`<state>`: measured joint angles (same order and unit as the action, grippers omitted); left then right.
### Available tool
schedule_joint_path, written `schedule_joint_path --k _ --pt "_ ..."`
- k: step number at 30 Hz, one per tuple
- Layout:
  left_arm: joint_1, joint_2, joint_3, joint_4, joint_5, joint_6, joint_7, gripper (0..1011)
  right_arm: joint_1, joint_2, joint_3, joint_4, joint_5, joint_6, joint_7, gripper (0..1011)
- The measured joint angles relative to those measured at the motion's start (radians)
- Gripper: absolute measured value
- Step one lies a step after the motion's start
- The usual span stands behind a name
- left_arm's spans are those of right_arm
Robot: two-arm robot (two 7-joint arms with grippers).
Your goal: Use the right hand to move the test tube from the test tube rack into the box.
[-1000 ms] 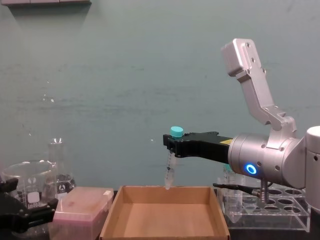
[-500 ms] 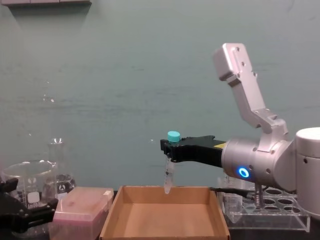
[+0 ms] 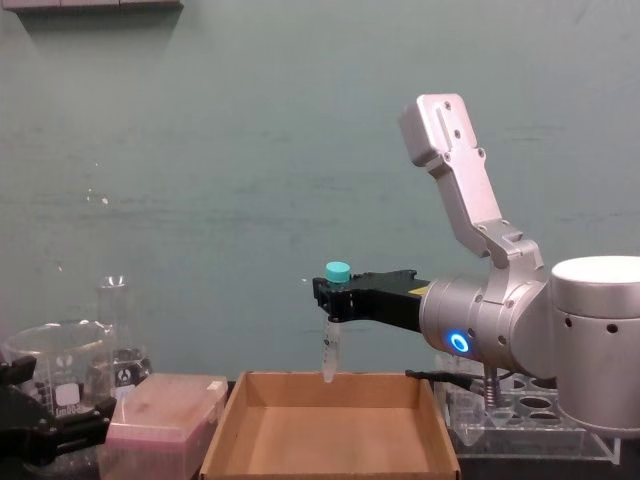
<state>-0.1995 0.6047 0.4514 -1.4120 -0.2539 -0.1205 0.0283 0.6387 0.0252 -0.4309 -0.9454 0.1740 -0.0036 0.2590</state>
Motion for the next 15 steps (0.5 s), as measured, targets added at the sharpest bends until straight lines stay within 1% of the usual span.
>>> schedule_joint_path --k 9,15 --pt "0.000 0.000 0.000 0.000 0.000 0.000 0.000 1000 0.000 0.002 0.000 -0.003 0.000 0.000 0.000 215" --pt "0.000 0.000 0.000 0.000 0.000 0.000 0.000 1000 -0.002 0.003 0.000 -0.007 0.002 0.002 0.000 375"
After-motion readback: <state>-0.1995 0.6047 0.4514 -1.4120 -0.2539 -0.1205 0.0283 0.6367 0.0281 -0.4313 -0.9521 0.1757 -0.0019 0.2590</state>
